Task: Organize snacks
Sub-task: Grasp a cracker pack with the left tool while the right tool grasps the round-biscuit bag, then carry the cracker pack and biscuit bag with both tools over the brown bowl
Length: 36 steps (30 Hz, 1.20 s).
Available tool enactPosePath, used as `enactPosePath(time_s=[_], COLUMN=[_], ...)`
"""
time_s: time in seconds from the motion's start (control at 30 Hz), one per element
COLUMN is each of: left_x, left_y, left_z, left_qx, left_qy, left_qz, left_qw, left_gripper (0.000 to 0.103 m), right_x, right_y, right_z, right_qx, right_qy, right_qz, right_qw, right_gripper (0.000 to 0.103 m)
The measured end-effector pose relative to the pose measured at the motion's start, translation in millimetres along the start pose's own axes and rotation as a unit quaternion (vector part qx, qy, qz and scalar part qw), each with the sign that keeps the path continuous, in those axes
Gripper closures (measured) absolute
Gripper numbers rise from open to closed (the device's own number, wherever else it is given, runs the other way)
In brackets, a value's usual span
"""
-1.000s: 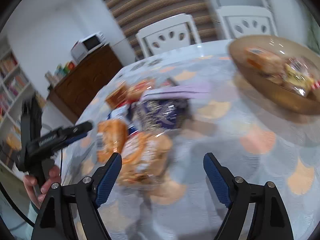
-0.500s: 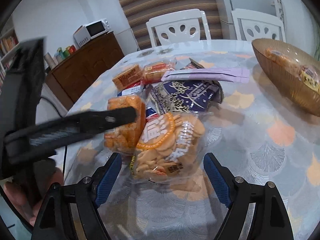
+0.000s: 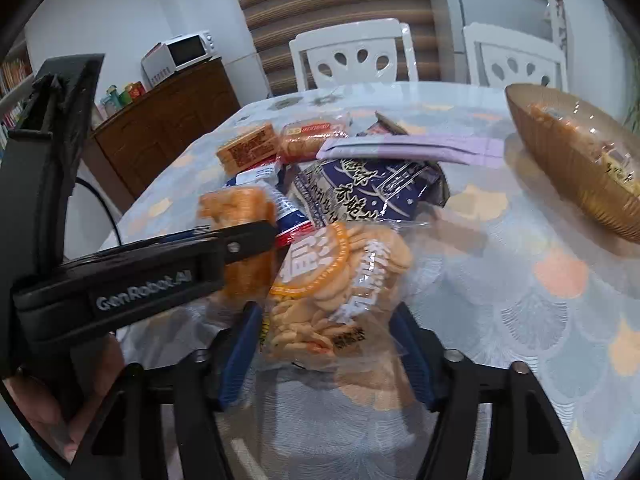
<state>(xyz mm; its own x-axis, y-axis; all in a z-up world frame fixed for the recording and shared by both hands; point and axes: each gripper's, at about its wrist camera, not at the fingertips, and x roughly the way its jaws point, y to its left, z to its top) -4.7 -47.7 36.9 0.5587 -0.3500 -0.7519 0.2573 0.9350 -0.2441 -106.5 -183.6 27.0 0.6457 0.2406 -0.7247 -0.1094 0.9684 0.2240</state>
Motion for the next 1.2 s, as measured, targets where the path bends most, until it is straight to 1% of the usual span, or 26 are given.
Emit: enactPosePath(time_s=[0.07,0.13,0.23,0.3,0.4,0.5,0.6,0.63,0.67,0.7,0.77,0.83,0.87,0.93,1.03,1.07,1.1,1.13,1.17,1.2], left_x=[-7.1,-14.0,-23.3,-25.8,-25.5,-23.2,-18.5,-16.5,-16.7,-18.1,-21.8,-22.8,-22.5,-24.3,-21.9,-21.2,-20.8,-20.1,-19.9,-20.1], left_y=[7.2,14.5,28.1,37.6,52.5,60.1,62.3,63.3,64.9,66.7,68.1,68.5,68.5,66.8,59.9,58.1,55.4,52.6,51.2,50.6], left_z=[-0.2,-1.1,-5.0,-7.9,-12.1,-14.7,-19.9,-21.3,-22.3,-22.2,-25.8,-30.6,-33.5,-36.5,-35.6,-35.2,-35.2,-35.4,-35.6,-35.6], left_qx=[-0.004,-0.007,-0.010,-0.016,-0.038,-0.051,-0.055,-0.059,-0.065,-0.067,-0.070,-0.071,-0.072,-0.070,-0.056,-0.050,-0.045,-0.039,-0.035,-0.032], left_qy=[-0.004,-0.008,-0.013,-0.012,-0.014,-0.019,-0.018,-0.014,-0.014,-0.014,-0.012,-0.005,0.000,-0.003,0.003,0.003,0.002,0.002,0.003,0.003], left_qz=[0.002,0.004,0.006,0.000,-0.017,-0.030,-0.029,-0.028,-0.031,-0.033,-0.035,-0.032,-0.033,-0.030,-0.009,-0.001,0.010,0.021,0.023,0.025], left_qw=[1.0000,0.9999,0.9998,0.9998,0.9990,0.9981,0.9979,0.9978,0.9973,0.9971,0.9969,0.9969,0.9969,0.9971,0.9984,0.9987,0.9989,0.9990,0.9991,0.9992], left_gripper=[0.057,0.057,0.057,0.057,0.057,0.057,0.056,0.056,0.056,0.055,0.047,0.044,0.040,0.039,0.039,0.039,0.043,0.049,0.059,0.059], right_x=[-2.1,-4.6,-14.0,-24.0,-36.4,-41.3,-42.2,-42.2,-41.8,-42.0,-40.9,-38.6,-36.1,-31.3,-27.7,-27.4,-27.4,-27.2,-28.1,-28.1], right_y=[-3.4,-9.5,-19.7,-28.8,-48.7,-69.0,-81.4,-83.1,-83.9,-83.9,-82.9,-82.2,-81.6,-81.1,-78.0,-76.2,-74.9,-74.6,-74.7,-75.1], right_z=[-0.9,-2.1,-6.4,-10.4,-15.3,-17.5,-15.7,-15.2,-15.0,-15.7,-15.1,-14.6,-14.1,-14.9,-15.4,-15.2,-15.5,-15.8,-16.7,-16.6], right_qx=[0.005,0.013,0.017,0.020,0.039,0.063,0.084,0.087,0.091,0.091,0.087,0.084,0.085,0.091,0.090,0.086,0.085,0.085,0.087,0.088], right_qy=[0.000,0.004,0.005,0.002,-0.002,-0.004,-0.003,-0.002,-0.002,-0.002,0.002,0.008,0.014,0.021,0.024,0.025,0.025,0.024,0.021,0.019], right_qz=[0.004,0.010,-0.001,-0.017,-0.040,-0.046,-0.035,-0.034,-0.041,-0.043,-0.042,-0.043,-0.042,-0.038,-0.040,-0.041,-0.041,-0.042,-0.043,-0.044], right_qw=[1.000,1.000,1.000,1.000,0.998,0.997,0.996,0.996,0.995,0.995,0.995,0.995,0.995,0.995,0.995,0.995,0.995,0.995,0.995,0.995], right_gripper=[0.049,0.050,0.051,0.051,0.051,0.051,0.050,0.043,0.040,0.034,0.033,0.032,0.032,0.030,0.026,0.025,0.025,0.025,0.025,0.028])
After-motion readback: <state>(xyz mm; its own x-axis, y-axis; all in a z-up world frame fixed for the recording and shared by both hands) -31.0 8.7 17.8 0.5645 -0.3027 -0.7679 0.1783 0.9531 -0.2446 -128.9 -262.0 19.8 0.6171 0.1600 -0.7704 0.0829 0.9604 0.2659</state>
